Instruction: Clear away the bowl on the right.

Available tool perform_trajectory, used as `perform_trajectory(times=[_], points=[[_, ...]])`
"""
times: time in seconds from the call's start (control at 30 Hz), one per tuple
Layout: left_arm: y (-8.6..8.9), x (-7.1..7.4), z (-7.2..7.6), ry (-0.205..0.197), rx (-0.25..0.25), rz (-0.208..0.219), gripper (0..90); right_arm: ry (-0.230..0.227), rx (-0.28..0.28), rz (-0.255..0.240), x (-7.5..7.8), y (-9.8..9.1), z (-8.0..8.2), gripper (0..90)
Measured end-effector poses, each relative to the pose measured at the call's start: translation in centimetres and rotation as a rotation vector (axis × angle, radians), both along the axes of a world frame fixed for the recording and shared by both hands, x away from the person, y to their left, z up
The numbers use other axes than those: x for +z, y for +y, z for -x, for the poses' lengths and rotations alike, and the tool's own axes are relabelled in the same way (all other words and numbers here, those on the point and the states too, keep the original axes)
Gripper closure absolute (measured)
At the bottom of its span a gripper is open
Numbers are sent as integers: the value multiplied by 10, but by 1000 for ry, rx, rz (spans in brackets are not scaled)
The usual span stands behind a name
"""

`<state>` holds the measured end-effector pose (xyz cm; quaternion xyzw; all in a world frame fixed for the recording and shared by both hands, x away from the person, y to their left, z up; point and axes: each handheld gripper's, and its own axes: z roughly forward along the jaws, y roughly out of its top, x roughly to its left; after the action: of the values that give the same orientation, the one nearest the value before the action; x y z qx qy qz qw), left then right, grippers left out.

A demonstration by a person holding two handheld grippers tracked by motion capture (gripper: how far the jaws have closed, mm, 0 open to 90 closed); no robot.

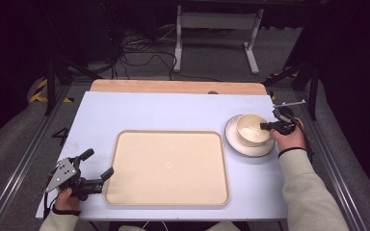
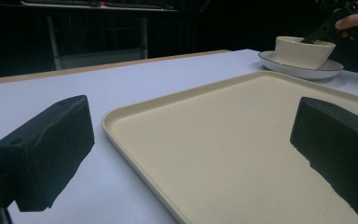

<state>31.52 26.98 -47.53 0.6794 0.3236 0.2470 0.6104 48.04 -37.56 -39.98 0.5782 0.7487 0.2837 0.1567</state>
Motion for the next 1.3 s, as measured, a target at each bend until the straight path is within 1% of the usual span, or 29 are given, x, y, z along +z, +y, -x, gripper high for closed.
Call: perform_trajectory(times=[0.03, 0.23, 0.3, 0.33, 0.37, 0.47, 0.53, 0.6, 0.73, 0.83, 0.87, 1.03, 1.1, 1.13, 1.17, 1.2, 1.23, 1.3], points=[[0, 0, 0, 0, 0, 0, 2, 19, -19, -19, 1, 0, 0, 832], [0, 0, 0, 0, 0, 0, 2, 59, -50, -57, 4, -1, 0, 841], [0, 0, 0, 0, 0, 1, 2, 75, -60, -56, 6, 0, -1, 842], [0, 0, 0, 0, 0, 1, 2, 75, -60, -56, 6, 0, -1, 842], [0, 0, 0, 1, -1, 0, 3, 90, -81, -58, 7, 1, 0, 842], [0, 0, 0, 1, -1, 2, 2, 101, -111, -69, 9, 2, 1, 840], [0, 0, 0, 1, -1, 2, 3, 104, -115, -74, 9, 2, 1, 839], [0, 0, 0, 1, -1, 2, 3, 117, -119, -81, 11, 1, 1, 836], [0, 0, 0, 1, -2, 0, 2, 129, -113, -64, 18, 3, 2, 832], [0, 0, 0, 1, -2, 0, 3, 130, -110, -75, 25, 4, 4, 833], [0, 0, 0, 1, -2, 0, 3, 130, -110, -75, 25, 4, 4, 833], [0, 0, 0, 1, -2, 0, 2, 128, -90, -68, 42, 9, 7, 833], [0, 0, 0, 1, -1, 0, 3, 126, -90, -70, 44, 10, 8, 833], [0, 0, 0, 1, -2, 0, 3, 122, -85, -75, 50, 12, 9, 833], [0, 0, 0, 1, -2, 0, 3, 122, -85, -75, 50, 12, 9, 833], [0, 0, 0, 1, -2, 0, 2, 120, -83, -80, 54, 14, 11, 833], [0, 0, 0, 1, -2, 0, 2, 120, -83, -80, 54, 14, 11, 833], [0, 0, 0, 1, -2, 0, 2, 122, -77, -78, 59, 17, 12, 833]])
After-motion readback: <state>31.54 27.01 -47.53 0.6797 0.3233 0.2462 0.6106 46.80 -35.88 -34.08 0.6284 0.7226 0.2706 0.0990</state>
